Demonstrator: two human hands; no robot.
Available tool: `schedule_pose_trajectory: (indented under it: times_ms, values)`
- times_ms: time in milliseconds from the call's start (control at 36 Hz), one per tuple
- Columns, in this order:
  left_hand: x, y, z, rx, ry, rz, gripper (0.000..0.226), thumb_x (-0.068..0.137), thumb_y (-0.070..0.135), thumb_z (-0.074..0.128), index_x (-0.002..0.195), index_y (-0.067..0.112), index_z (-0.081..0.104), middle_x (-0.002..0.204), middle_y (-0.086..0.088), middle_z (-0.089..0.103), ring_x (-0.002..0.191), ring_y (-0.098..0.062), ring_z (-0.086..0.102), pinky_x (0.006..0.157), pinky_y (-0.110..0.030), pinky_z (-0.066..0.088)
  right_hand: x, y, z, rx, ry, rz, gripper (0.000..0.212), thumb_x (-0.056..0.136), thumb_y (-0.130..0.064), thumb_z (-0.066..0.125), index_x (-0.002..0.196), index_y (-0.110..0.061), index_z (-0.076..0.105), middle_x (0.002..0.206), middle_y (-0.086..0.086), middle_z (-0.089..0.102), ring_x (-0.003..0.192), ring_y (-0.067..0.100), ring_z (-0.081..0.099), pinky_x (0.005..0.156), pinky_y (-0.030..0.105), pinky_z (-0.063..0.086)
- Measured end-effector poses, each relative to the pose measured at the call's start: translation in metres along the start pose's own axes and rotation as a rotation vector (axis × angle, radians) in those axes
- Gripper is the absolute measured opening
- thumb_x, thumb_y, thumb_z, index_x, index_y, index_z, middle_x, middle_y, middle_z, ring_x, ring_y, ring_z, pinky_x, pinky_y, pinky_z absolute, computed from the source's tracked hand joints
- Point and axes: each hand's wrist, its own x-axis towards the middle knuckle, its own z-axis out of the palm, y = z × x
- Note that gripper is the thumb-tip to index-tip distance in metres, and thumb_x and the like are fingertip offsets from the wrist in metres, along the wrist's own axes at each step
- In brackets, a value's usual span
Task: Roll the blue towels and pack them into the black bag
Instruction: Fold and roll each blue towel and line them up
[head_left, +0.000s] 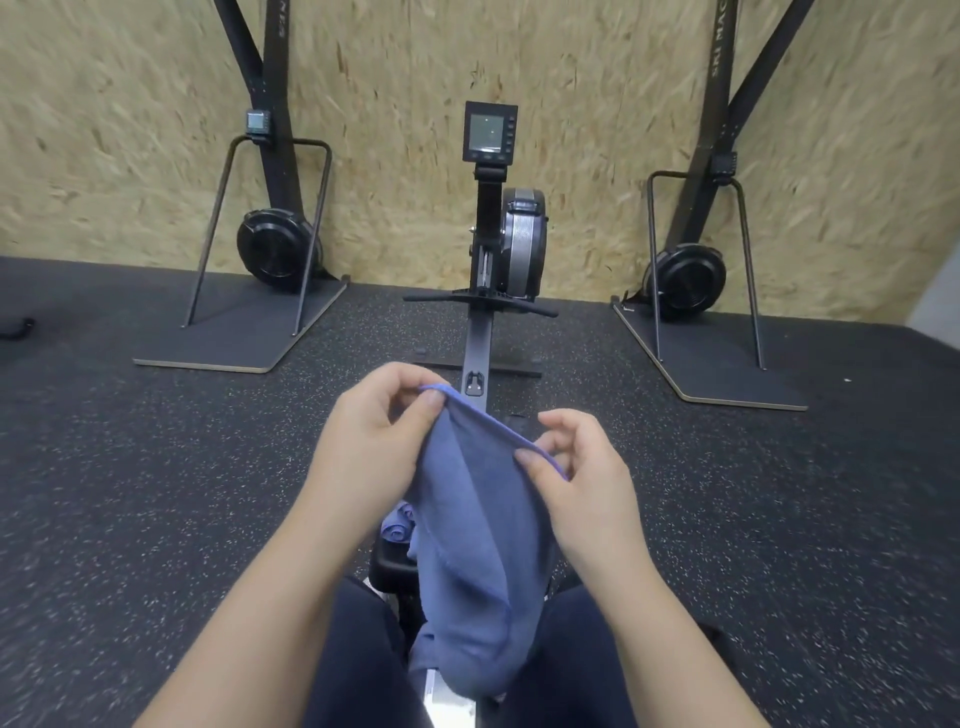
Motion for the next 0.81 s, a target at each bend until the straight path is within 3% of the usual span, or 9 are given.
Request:
schedule_pose_trajectory:
  times_ms: [111,250,417,528,611,694,806]
  values:
    - [0.003,-0.004,-0.011,0.066,0.068,0.037,0.025,0.091,0.008,0.058,0.078,0.029,0.063,0.066,0.022,0.062,0.061,0.005,0.052,0.062,-0.017,0.039,0.000,0.006,-0.005,-0.041,0.019,0.020,0.032,0.083,-0.013,0.072,0.097,-0.032,0.052,0.076,-0.008,0.060,0.066,-0.001,0.052,0.066,0.009,0.038]
    - [0.006,-0.021,-0.019,0.169,0.066,0.001,0.022,0.091,0.011,0.060,0.079,0.029,0.062,0.062,0.008,0.058,0.057,0.000,0.049,0.058,-0.015,0.037,0.000,0.005,-0.011,-0.033,0.038,0.030,0.030,0.083,-0.015,0.072,0.091,-0.036,0.052,0.073,-0.006,0.057,0.060,0.002,0.048,0.062,0.011,0.038]
    - [0.001,-0.031,-0.010,0.102,-0.056,-0.116,0.024,0.090,0.009,0.062,0.088,0.033,0.061,0.052,0.016,0.052,0.053,-0.005,0.044,0.062,-0.028,0.035,-0.002,-0.006,-0.002,0.054,-0.020,0.045,0.025,0.085,-0.015,0.070,0.091,-0.030,0.052,0.069,-0.007,0.059,0.056,-0.002,0.049,0.059,0.011,0.038]
    - [-0.013,-0.021,0.008,0.054,-0.178,-0.106,0.027,0.089,0.010,0.064,0.096,0.036,0.063,0.062,0.009,0.058,0.061,-0.012,0.050,0.066,-0.032,0.040,-0.001,-0.012,0.010,0.102,-0.038,0.072,0.025,0.087,-0.011,0.067,0.094,-0.029,0.052,0.079,-0.004,0.066,0.063,0.001,0.055,0.062,0.012,0.041]
    - [-0.024,-0.015,0.023,0.066,-0.241,-0.110,0.031,0.090,0.013,0.063,0.099,0.042,0.057,0.072,0.007,0.063,0.069,-0.009,0.056,0.074,-0.029,0.045,-0.003,-0.020,0.013,0.133,-0.086,0.065,0.028,0.089,-0.005,0.062,0.096,-0.030,0.051,0.085,-0.006,0.067,0.068,-0.002,0.059,0.067,0.009,0.043]
    - [-0.028,-0.012,0.030,0.091,-0.212,-0.133,0.030,0.092,0.017,0.061,0.106,0.042,0.052,0.076,0.010,0.060,0.071,-0.004,0.054,0.073,-0.021,0.041,-0.007,-0.030,0.011,0.175,-0.160,0.057,0.033,0.091,0.002,0.055,0.098,-0.030,0.051,0.085,-0.012,0.067,0.073,-0.008,0.060,0.069,0.005,0.042]
    - [-0.025,-0.012,0.027,0.049,-0.148,-0.160,0.020,0.091,0.011,0.061,0.104,0.026,0.063,0.080,0.004,0.068,0.073,-0.011,0.063,0.077,-0.029,0.049,-0.010,-0.029,0.012,0.216,-0.218,0.050,0.038,0.088,0.007,0.052,0.099,-0.029,0.054,0.092,-0.010,0.071,0.087,0.000,0.065,0.077,0.010,0.045]
